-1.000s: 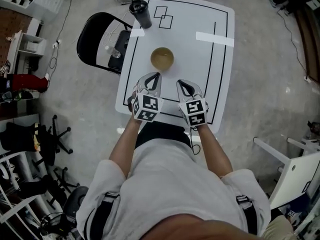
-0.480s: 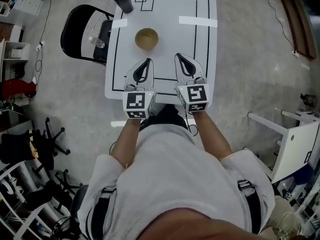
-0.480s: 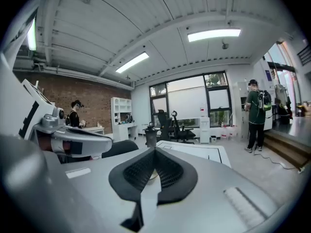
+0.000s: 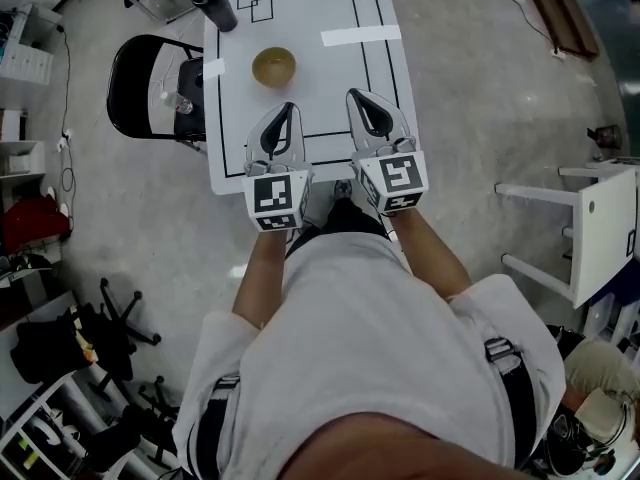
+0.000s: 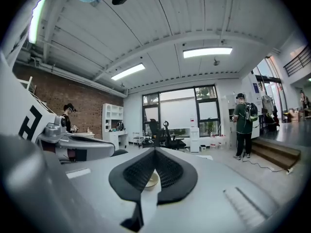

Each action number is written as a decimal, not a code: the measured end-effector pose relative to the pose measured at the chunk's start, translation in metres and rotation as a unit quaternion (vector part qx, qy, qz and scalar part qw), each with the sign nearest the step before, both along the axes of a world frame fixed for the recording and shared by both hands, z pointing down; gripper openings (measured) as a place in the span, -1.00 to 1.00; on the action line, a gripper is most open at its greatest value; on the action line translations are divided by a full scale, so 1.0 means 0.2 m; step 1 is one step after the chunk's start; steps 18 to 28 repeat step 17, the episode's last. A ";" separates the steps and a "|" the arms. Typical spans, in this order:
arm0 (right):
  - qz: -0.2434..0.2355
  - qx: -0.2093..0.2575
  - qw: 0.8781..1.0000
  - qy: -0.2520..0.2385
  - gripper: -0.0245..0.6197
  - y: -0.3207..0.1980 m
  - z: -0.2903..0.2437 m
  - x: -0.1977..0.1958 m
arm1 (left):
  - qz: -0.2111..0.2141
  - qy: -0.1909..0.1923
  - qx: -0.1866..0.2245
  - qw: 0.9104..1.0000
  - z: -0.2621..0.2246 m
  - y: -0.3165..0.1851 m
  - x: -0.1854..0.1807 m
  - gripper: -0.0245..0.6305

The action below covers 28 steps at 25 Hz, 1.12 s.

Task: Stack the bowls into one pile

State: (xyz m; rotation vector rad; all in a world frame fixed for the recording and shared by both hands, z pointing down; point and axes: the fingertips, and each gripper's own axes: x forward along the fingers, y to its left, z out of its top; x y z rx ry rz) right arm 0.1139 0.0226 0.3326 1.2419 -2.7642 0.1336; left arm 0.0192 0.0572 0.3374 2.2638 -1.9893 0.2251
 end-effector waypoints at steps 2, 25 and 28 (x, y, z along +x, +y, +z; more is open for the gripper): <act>0.005 0.009 1.000 0.004 -0.93 0.05 -0.04 0.01 | 0.011 0.003 0.005 1.000 -0.01 0.04 0.03 -0.92; 0.067 0.005 0.997 0.040 -0.93 0.44 0.05 0.14 | 0.103 0.034 -0.003 0.994 0.12 0.33 0.17 -0.92; 0.067 0.005 0.997 0.040 -0.93 0.44 0.05 0.14 | 0.103 0.034 -0.003 0.994 0.12 0.33 0.17 -0.92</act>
